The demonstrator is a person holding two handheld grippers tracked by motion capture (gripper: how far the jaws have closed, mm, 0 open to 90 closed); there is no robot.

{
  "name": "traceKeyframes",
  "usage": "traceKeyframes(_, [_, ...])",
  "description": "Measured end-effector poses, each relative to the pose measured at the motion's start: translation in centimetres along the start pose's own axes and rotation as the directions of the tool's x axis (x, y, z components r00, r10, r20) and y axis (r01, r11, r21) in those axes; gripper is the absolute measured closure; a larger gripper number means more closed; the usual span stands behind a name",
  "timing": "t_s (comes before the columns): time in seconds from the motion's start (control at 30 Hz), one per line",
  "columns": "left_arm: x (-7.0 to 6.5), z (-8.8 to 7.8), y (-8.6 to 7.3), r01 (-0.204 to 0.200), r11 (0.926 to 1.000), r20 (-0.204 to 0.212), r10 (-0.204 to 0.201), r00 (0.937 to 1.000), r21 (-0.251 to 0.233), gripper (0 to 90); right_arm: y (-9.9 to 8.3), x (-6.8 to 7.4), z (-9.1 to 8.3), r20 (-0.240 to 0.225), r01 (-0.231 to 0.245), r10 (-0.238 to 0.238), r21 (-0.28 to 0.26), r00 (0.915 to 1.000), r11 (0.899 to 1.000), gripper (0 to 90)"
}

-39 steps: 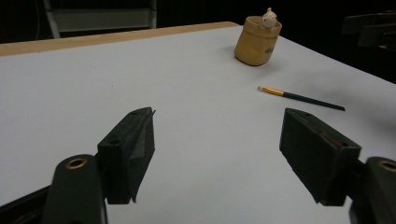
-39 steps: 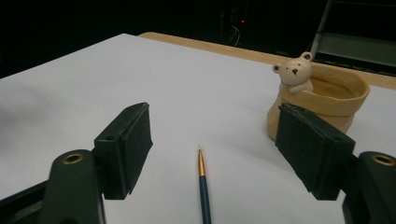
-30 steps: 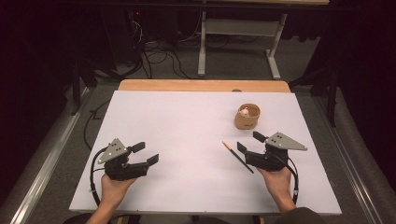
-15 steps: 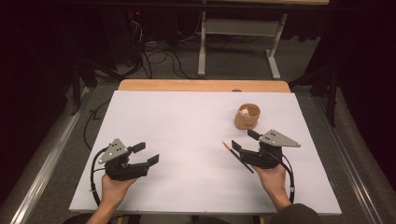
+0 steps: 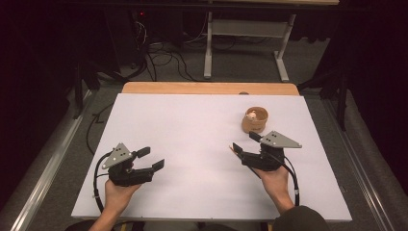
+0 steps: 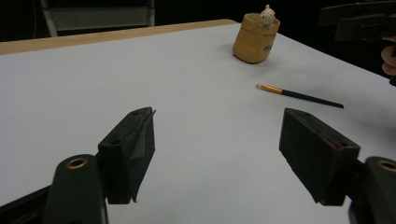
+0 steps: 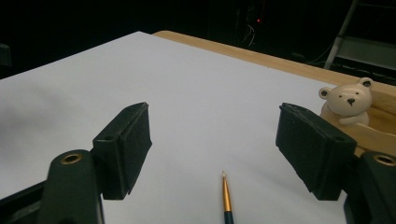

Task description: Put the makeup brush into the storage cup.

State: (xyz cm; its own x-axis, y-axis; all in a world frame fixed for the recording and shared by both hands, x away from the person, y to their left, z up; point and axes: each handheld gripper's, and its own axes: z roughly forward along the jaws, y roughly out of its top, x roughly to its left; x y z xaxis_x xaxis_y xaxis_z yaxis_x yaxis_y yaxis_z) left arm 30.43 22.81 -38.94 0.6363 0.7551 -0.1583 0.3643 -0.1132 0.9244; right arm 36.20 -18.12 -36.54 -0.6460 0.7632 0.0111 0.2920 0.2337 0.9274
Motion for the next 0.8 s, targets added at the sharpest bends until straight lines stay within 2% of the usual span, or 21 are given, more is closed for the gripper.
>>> traceKeyframes(0.23, [0.0,0.0,0.0,-0.002,1.0,-0.001,0.002,1.0,0.001,27.3,0.3,0.2,0.5,-0.005,-0.009,0.009,0.005,0.9999,1.0,28.2])
traceKeyframes(0.3, [0.0,0.1,0.0,-0.003,1.0,0.0,0.003,1.0,0.003,27.3,0.4,0.3,0.8,-0.008,0.004,-0.004,-0.001,1.0,1.0,28.2])
traceKeyframes(0.6, [0.0,0.1,0.0,-0.002,1.0,0.0,0.002,1.0,0.003,27.3,0.8,0.6,1.7,-0.017,0.004,-0.004,0.003,0.9998,1.0,28.2])
traceKeyframes(0.8, [0.0,0.1,0.0,0.0,1.0,0.0,0.0,1.0,0.002,27.3,1.1,0.7,2.1,-0.024,-0.007,0.007,0.024,0.9997,1.0,28.0])
